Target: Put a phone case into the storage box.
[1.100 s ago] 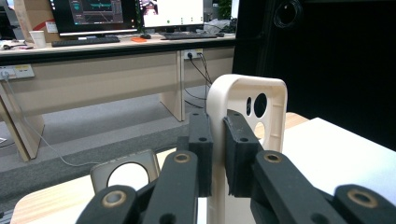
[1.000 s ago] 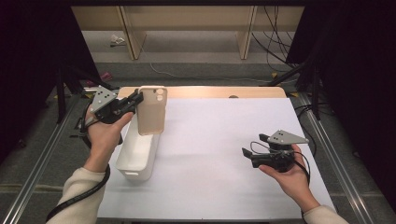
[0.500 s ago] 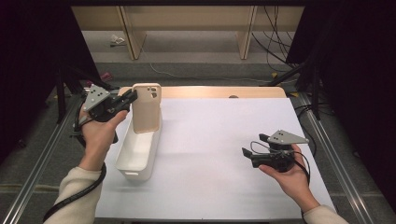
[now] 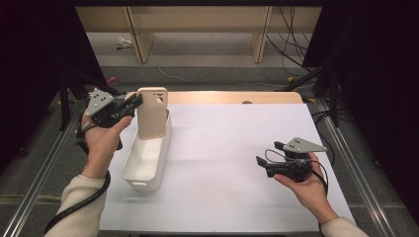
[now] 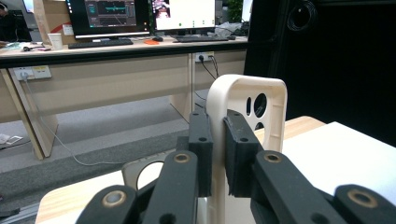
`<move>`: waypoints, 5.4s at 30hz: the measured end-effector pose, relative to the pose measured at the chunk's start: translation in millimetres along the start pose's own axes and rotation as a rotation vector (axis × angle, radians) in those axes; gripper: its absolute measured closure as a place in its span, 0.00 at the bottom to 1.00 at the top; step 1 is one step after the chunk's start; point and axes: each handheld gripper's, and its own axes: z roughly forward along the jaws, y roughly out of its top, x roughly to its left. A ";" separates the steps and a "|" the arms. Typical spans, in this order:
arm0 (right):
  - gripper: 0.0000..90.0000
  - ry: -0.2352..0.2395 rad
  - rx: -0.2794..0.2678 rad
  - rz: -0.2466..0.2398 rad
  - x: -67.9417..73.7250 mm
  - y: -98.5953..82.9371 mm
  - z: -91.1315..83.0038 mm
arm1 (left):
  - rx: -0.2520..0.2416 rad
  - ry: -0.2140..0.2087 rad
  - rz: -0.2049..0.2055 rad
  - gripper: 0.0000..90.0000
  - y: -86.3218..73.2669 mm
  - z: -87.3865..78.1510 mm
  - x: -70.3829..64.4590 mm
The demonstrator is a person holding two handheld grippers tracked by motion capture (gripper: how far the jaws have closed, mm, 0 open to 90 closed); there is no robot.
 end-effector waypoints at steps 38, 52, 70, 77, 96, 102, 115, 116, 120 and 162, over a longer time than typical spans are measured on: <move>0.18 -0.001 -0.004 0.015 -1.5 -0.7 0.5 | 0.033 0.019 -0.009 0.91 -15.8 31.0 30.9; 0.18 -0.003 -0.009 0.018 -1.6 -0.5 0.2 | 0.038 0.021 -0.019 0.91 -24.2 40.1 37.7; 0.18 -0.003 -0.010 0.019 -1.5 -0.6 0.3 | 0.037 -0.007 -0.028 0.91 -34.3 48.3 42.5; 0.18 -0.002 -0.008 0.019 -1.6 -0.6 0.2 | 0.050 -0.007 -0.032 0.91 -39.4 51.6 45.4; 0.18 -0.003 -0.013 0.022 -1.3 -0.4 0.1 | 0.082 0.000 -0.041 0.91 -51.1 57.4 52.4; 0.18 -0.003 -0.013 0.023 -1.4 -0.4 -0.1 | 0.086 0.001 -0.043 0.91 -52.4 59.0 53.3; 0.18 -0.004 -0.013 0.024 -1.7 -0.5 0.0 | 0.107 -0.002 -0.049 0.91 -56.9 61.5 54.8; 0.18 -0.004 -0.011 0.025 -1.8 -0.5 -0.1 | 0.109 -0.003 -0.049 0.91 -56.9 61.7 54.7; 0.18 -0.004 -0.013 0.025 -1.8 -0.5 0.0 | 0.118 -0.003 -0.048 0.91 -57.8 63.0 54.5; 0.18 -0.003 -0.012 0.026 -2.1 -0.7 0.2 | 0.183 0.013 -0.080 0.91 -73.5 76.0 59.2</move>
